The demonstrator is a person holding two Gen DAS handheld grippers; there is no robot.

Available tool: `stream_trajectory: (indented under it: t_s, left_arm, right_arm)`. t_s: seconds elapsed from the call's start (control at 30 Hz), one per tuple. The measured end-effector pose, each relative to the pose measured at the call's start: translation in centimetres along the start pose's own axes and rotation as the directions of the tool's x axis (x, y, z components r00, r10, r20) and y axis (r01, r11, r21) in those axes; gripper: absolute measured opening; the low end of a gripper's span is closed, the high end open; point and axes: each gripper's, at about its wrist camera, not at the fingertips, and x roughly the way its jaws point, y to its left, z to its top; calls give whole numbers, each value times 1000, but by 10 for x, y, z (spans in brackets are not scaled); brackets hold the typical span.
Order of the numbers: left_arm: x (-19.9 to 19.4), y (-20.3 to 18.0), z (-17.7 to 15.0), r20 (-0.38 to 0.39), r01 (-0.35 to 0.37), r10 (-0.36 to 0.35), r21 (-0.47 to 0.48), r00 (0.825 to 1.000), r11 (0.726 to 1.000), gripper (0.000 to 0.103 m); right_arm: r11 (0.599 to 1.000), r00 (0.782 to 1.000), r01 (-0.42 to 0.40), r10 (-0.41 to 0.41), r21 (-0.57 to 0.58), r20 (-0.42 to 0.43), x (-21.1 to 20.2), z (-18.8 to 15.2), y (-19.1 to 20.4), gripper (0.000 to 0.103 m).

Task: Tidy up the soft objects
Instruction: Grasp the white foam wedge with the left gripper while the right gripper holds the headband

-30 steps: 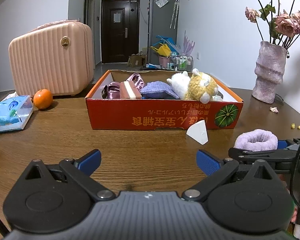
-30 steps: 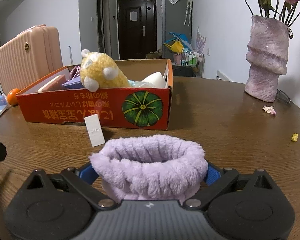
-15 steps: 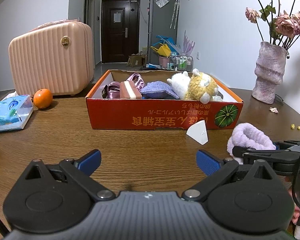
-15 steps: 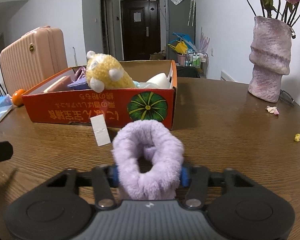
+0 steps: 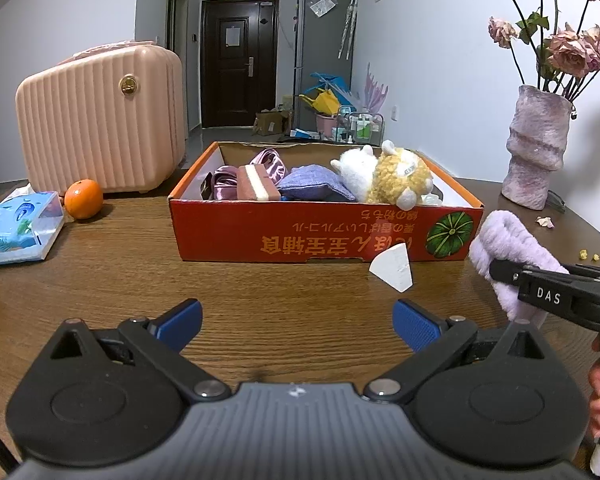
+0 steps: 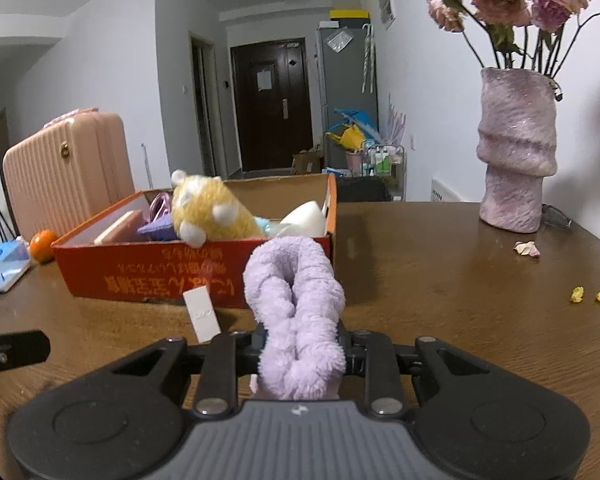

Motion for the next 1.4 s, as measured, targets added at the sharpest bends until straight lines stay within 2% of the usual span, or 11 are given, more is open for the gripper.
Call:
stream_trajectory:
  t_s: [0.27, 0.67, 1.4]
  left_arm:
    - [7, -10, 3, -6, 15, -15, 9, 1000, 1000, 103]
    - [38, -45, 14, -27, 43, -42, 34, 999, 998, 103]
    - [100, -89, 30, -80, -1, 6, 52, 997, 999, 103]
  right_arm:
    - [999, 999, 22, -23, 34, 36, -3, 4, -9, 25]
    - [996, 997, 46, -51, 71, 64, -2, 9, -26, 26]
    - [992, 992, 86, -93, 87, 84, 22, 24, -59, 26]
